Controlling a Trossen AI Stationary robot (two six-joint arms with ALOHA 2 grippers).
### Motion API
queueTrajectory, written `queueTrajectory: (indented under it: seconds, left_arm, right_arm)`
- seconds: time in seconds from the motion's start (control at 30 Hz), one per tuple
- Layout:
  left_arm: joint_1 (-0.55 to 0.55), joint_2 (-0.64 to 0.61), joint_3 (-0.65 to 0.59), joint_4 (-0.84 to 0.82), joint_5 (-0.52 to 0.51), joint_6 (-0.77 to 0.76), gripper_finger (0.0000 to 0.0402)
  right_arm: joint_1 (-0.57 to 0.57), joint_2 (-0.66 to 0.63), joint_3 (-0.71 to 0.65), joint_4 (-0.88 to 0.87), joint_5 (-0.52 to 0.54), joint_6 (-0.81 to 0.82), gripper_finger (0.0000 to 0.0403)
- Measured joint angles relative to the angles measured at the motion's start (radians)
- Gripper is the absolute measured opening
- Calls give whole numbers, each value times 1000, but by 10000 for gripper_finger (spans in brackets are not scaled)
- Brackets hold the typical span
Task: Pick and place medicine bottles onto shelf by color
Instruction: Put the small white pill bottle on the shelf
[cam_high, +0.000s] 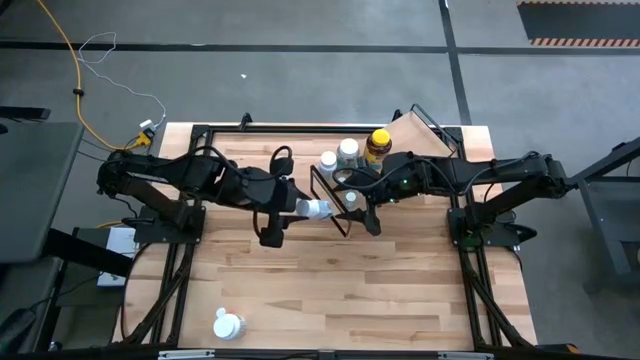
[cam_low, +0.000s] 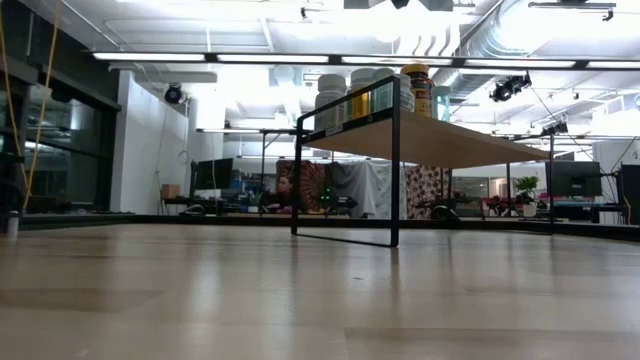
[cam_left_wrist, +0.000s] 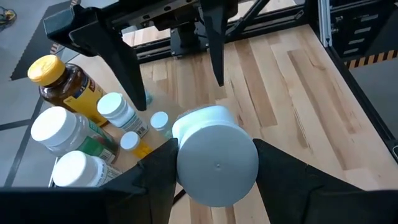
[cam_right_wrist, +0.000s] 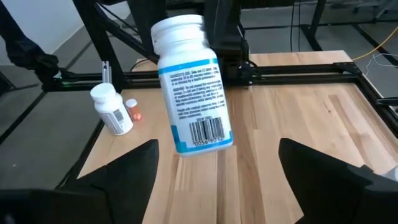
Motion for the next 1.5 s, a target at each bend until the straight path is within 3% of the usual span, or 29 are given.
queueTrajectory:
  seconds: [0.8, 0.97, 1.33, 1.5]
  left_arm:
    - [91, 87, -2, 132, 150, 11, 179]
    - [91, 92, -1, 131, 149, 18, 179]
    - [91, 91, -1, 134, 148, 27, 179]
    - [91, 91, -1, 147, 153, 8, 180]
  right_arm:
    - [0, 68, 0, 64, -53, 8, 317]
    - [0, 74, 0, 77, -54, 8, 286]
    - [1, 74, 0, 81, -73, 8, 175]
    - [1, 71, 0, 80, -79, 8, 157]
